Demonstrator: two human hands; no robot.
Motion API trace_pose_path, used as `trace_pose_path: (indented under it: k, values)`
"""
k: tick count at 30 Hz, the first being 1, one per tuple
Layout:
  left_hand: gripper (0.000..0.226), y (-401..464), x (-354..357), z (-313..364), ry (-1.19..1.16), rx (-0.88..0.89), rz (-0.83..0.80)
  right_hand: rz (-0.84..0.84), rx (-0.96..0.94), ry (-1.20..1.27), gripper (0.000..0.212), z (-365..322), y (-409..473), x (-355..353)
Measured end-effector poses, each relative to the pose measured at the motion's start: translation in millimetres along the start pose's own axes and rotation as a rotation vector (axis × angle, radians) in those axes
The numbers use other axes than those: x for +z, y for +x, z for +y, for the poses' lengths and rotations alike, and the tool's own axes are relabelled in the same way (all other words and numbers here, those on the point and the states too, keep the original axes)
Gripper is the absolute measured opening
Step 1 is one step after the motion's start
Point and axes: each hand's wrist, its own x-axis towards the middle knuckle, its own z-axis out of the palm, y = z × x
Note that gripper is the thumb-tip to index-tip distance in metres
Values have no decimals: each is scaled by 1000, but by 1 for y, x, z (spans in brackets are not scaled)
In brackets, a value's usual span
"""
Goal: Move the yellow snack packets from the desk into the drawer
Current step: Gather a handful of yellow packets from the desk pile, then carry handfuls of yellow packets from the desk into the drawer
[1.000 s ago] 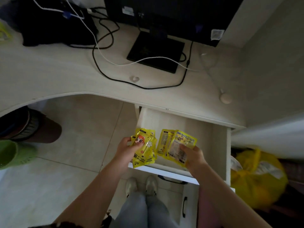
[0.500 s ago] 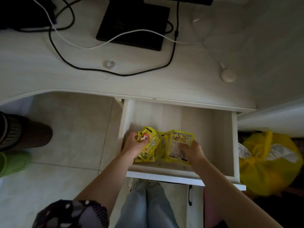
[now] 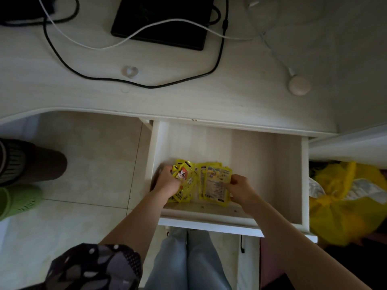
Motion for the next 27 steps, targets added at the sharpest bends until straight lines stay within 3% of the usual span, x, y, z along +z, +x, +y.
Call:
trace_pose_path:
  k: [5, 14, 21, 27]
  values:
    - [21, -9, -6, 3, 124, 15, -12, 18, -30, -183, 31, -11, -12, -6]
    - [49, -50, -21, 17, 188, 115, -10, 116, -110, -413, 41, -37, -48, -16]
    - [29, -100, -50, 12, 73, 261, 161, 125, -376, -576, 36, -65, -99, 10]
    - [25, -128, -95, -22, -41, 240, 321, 35, -513, -686, 33, -93, -133, 64]
